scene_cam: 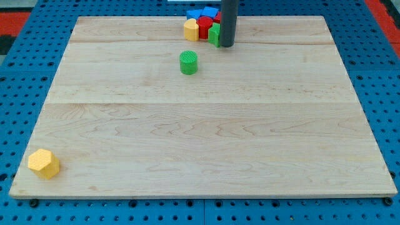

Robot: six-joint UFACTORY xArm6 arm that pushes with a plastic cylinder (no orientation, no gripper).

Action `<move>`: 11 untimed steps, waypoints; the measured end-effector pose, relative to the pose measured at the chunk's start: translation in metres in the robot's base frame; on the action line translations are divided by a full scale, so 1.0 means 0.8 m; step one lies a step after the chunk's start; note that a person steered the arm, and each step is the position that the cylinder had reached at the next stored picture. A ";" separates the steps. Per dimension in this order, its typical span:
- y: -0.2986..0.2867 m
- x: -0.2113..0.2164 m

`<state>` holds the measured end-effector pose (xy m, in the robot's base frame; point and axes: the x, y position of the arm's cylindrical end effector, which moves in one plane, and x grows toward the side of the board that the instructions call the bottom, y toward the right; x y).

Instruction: Move the green circle towards the group of blocks

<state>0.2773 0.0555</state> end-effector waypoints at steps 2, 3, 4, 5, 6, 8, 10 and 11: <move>-0.011 0.044; -0.028 0.084; -0.067 0.114; -0.110 0.118; -0.148 0.118; -0.184 0.118; -0.095 0.095; -0.070 0.080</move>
